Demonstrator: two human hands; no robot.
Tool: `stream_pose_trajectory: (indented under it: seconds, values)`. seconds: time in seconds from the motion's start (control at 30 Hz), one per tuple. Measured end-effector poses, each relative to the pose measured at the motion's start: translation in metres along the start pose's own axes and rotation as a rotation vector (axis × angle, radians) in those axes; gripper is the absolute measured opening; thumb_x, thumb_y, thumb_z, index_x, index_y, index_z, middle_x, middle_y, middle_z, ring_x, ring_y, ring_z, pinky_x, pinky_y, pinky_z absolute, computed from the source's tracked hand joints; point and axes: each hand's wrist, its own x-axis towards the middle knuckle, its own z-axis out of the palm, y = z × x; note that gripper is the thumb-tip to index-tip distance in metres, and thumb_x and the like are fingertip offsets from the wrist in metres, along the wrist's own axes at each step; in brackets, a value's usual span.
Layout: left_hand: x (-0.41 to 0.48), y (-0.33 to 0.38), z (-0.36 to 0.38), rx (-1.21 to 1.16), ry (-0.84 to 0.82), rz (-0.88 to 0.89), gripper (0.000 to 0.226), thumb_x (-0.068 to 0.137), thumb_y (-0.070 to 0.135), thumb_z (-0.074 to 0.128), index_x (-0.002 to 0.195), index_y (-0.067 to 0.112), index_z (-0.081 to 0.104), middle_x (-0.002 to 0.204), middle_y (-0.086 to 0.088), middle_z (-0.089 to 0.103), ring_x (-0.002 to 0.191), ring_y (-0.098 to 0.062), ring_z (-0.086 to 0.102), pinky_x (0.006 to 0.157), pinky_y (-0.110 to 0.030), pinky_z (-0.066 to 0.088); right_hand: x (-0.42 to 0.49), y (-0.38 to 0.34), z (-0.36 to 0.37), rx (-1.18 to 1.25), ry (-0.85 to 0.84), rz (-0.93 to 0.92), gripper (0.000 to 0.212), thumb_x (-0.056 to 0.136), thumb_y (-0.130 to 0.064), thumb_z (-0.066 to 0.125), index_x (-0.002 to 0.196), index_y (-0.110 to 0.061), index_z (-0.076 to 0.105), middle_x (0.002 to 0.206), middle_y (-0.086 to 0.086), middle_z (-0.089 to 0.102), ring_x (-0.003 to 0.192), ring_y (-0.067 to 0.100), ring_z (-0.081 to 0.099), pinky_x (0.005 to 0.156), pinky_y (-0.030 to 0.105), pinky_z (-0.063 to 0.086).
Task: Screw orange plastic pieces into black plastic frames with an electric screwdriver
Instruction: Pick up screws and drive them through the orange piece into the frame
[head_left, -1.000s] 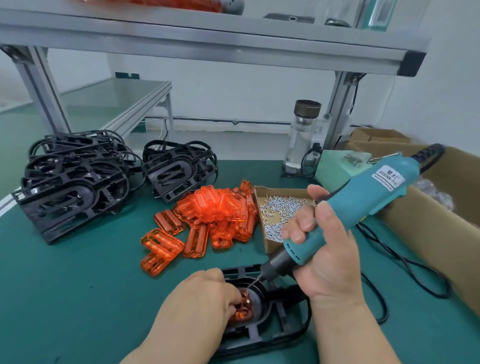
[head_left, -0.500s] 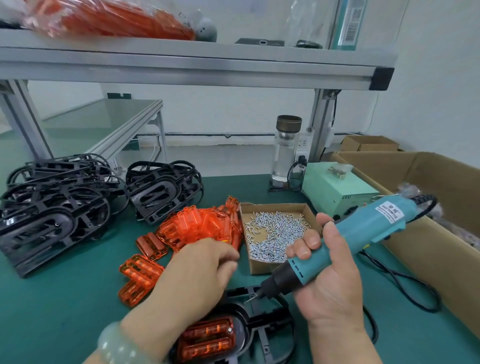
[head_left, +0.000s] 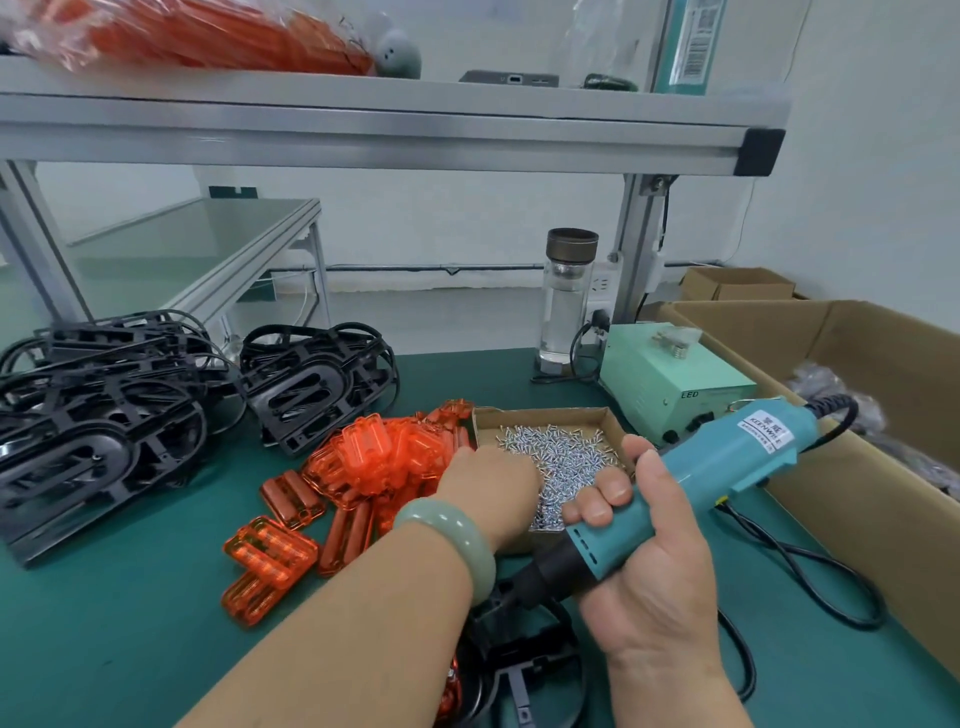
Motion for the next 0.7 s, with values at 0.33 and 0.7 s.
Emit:
stream_pose_trajectory:
  seconds: [0.33, 0.7]
  values:
    - [0.0017, -0.0025, 0.0033, -0.129, 0.061, -0.053, 0.025, 0.089, 0.008, 0.053, 0.106, 0.016, 0.069, 0.101, -0.009, 0.068, 0.095, -0.030, 0.063, 0.082, -0.042, 0.054, 0.0023, 0.0002, -0.0020, 0.006, 0.022, -0.009, 0.018, 0.077, -0.024, 0.058, 0.093, -0.017, 0.055, 0.055, -0.004, 0.046, 0.042, 0.008, 0.044, 0.048, 0.019, 0.043]
    - [-0.0023, -0.0018, 0.0026, -0.221, 0.068, -0.041, 0.020, 0.090, 0.020, 0.055, 0.101, 0.029, 0.069, 0.093, 0.002, 0.063, 0.095, -0.022, 0.061, 0.068, -0.030, 0.044, 0.0028, 0.0014, -0.0023, 0.018, 0.036, -0.010, 0.020, 0.077, -0.024, 0.060, 0.094, -0.016, 0.054, 0.055, -0.004, 0.046, 0.042, 0.008, 0.044, 0.046, 0.019, 0.045]
